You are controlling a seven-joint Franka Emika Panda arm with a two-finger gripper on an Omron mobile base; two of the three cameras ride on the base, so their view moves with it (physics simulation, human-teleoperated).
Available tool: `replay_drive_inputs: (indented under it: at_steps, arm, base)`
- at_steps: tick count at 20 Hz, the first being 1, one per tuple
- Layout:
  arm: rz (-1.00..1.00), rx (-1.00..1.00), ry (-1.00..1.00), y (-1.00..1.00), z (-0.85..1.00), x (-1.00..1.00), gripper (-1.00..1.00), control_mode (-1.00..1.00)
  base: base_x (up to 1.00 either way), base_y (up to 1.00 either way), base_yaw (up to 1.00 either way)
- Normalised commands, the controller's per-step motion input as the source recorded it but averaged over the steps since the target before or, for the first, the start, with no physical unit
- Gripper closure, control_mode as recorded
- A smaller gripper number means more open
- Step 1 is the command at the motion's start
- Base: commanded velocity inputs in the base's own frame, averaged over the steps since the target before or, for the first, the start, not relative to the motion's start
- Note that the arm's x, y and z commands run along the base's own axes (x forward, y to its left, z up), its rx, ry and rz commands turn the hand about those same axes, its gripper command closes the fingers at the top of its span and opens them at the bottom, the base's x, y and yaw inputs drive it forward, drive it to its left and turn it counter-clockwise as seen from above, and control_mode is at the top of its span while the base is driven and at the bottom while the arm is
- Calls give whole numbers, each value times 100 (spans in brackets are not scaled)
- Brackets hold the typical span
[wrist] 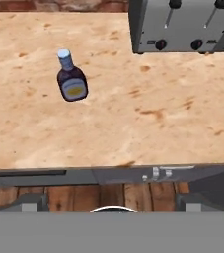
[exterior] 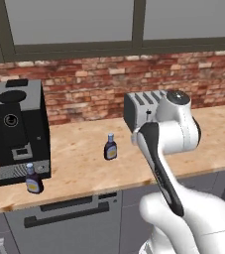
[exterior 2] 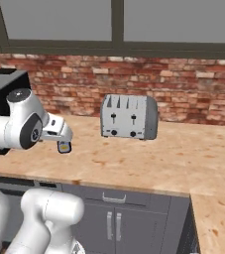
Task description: Place the condiment bottle and condiment bottle from the counter to the top shelf of the fridge. If the existing items in the fridge are on the top shelf, move them to other shelves.
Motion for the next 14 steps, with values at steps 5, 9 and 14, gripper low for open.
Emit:
replay_drive_inputs:
  at_steps: [5, 9, 14]
  arm:
    - [0, 0, 1, 59, -32, 79, -100, -100]
    - [5, 0, 1, 51, -33, 67, -100, -100]
    - [14, 0, 7, 1, -40, 63, -100, -100]
  base:
    - [0, 0, 0]
    - [0, 0, 0]
    - [0, 0, 0]
